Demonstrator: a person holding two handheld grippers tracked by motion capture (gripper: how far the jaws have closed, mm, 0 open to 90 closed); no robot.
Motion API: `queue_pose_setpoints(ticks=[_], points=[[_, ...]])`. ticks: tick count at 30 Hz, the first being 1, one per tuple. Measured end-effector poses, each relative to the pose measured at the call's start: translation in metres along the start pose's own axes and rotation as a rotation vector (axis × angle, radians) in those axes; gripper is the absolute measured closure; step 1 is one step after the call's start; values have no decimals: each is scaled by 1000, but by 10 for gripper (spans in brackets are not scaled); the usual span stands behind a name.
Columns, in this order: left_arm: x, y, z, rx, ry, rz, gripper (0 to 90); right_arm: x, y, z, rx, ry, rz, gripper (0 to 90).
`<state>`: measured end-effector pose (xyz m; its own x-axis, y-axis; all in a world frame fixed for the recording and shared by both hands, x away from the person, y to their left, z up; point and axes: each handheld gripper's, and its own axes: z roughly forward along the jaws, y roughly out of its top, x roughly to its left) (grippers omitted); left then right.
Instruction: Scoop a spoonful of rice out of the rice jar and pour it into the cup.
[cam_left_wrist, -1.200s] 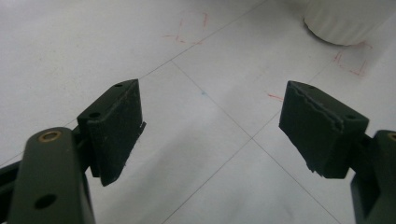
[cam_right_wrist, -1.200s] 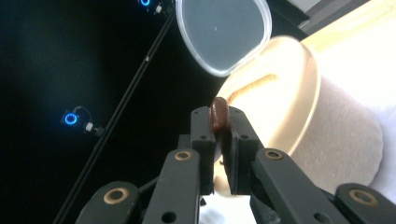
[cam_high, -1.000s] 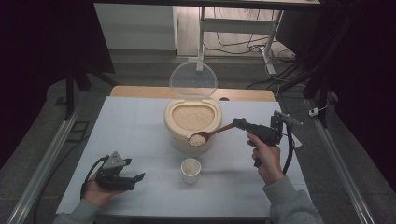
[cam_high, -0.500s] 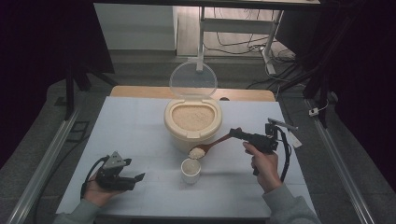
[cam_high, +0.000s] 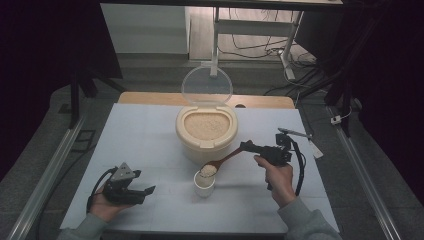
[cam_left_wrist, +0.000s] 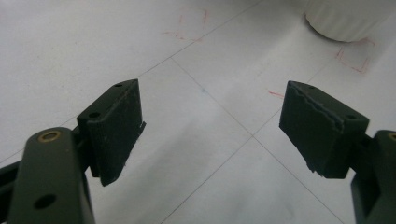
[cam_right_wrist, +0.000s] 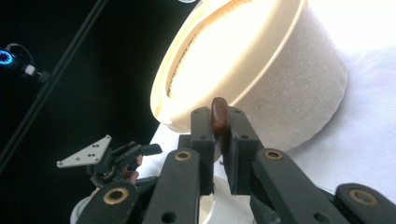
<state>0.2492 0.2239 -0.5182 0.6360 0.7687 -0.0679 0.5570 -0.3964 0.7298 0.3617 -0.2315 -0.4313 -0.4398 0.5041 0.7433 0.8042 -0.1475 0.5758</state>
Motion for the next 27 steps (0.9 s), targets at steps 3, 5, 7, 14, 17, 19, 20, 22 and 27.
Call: queue_pose_setpoints(ticks=[3, 5, 7, 14, 17, 19, 20, 22, 27], points=[[0, 0, 0, 1, -1, 0, 209, 3, 0, 2, 5, -17, -28, 828], [0, 0, 0, 1, -1, 0, 209, 6, 0, 3, 8, -27, -48, 828], [0, 0, 1, 2, -1, 0, 209, 9, 0, 4, 8, -37, -71, 828], [0, 0, 0, 2, 0, 2, 209, 21, 1, 6, 16, -63, -137, 828], [0, 0, 0, 1, -1, 2, 209, 26, 0, 7, 17, -71, -172, 828], [0, 0, 0, 2, -1, 2, 209, 29, -1, 6, 9, -74, -206, 828], [0, 0, 0, 2, -1, 2, 209, 31, -1, 5, 6, -70, -228, 828], [0, 0, 0, 2, 0, 3, 209, 34, -3, 3, -7, -57, -258, 828], [-1, 0, 0, 1, 0, 2, 209, 41, -4, -3, -33, -42, -328, 828]])
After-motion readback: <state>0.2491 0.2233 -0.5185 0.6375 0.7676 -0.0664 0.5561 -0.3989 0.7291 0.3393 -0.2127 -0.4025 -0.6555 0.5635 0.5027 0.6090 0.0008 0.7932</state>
